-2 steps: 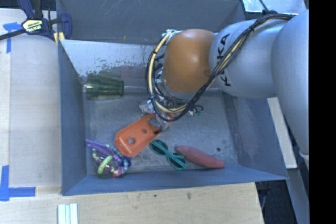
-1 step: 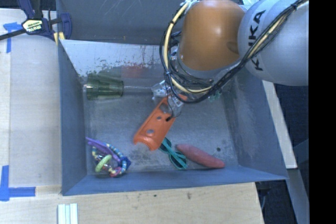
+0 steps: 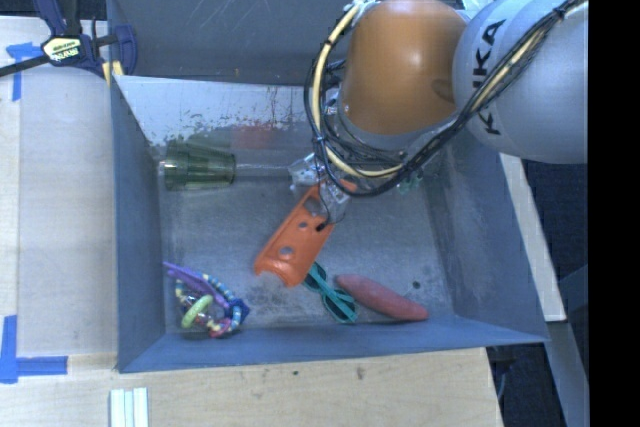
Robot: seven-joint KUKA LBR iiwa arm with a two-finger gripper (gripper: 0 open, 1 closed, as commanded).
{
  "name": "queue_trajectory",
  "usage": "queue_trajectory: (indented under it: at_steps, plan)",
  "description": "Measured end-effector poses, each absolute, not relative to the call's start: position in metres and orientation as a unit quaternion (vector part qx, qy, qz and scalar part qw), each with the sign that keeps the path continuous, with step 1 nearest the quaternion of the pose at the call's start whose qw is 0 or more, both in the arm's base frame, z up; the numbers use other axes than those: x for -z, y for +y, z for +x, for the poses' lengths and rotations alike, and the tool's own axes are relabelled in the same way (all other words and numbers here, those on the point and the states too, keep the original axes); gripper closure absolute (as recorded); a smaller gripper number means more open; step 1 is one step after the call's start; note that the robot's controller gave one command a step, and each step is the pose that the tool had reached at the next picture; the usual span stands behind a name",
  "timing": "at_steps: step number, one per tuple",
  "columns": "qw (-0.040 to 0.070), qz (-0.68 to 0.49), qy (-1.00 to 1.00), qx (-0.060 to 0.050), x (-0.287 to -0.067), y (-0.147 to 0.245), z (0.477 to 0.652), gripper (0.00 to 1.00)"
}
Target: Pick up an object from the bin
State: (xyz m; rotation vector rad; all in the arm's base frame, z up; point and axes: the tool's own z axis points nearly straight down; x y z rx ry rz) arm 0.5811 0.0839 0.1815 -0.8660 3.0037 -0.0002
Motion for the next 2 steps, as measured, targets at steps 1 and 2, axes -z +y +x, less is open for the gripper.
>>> queue_trajectory:
  at_steps: [1,2]
  plan:
    - [0.008,-0.276,0.961,0.000,-0.1815,0.0839,0.5811,1.00]
    - [0.007,-0.276,0.961,0.000,-0.1815,0.0838,0.5811,1.00]
